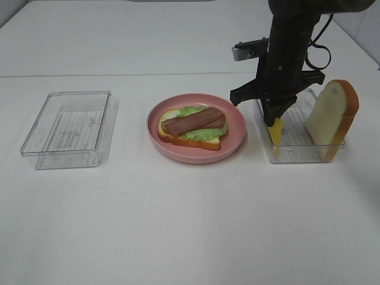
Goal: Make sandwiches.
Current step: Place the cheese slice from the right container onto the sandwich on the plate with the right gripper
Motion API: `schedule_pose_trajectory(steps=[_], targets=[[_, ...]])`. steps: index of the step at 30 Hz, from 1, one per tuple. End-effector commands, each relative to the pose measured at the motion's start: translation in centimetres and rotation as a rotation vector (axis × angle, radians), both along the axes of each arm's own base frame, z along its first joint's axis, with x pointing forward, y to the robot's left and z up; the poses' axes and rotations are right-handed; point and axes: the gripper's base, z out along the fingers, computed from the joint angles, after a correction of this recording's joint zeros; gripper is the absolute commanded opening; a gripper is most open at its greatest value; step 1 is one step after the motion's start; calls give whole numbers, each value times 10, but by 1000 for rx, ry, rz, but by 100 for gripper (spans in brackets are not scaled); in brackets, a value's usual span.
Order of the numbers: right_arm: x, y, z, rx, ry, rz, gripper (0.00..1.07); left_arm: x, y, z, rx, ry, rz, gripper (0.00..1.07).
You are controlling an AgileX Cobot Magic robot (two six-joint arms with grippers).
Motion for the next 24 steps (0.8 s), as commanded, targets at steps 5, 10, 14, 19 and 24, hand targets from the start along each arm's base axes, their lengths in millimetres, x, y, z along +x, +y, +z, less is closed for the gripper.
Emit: schedule_pose_trajectory(steps=[5,10,14,19,24], targets=[[-3,-4,35,-8,-45,15,0,-1,0,0,0,-9,0,100],[-7,-6,59,5,-88,15,0,-1,0,0,0,-9,0,100],[-11,-7,80,17,-123,14,0,-1,0,0,0,-9,0,100],[-19,-8,105,42,-170,26,0,-1,0,0,0,-9,0,100],[-25,-4,116,111,-178,35,0,-1,0,0,0,-9,0,100]])
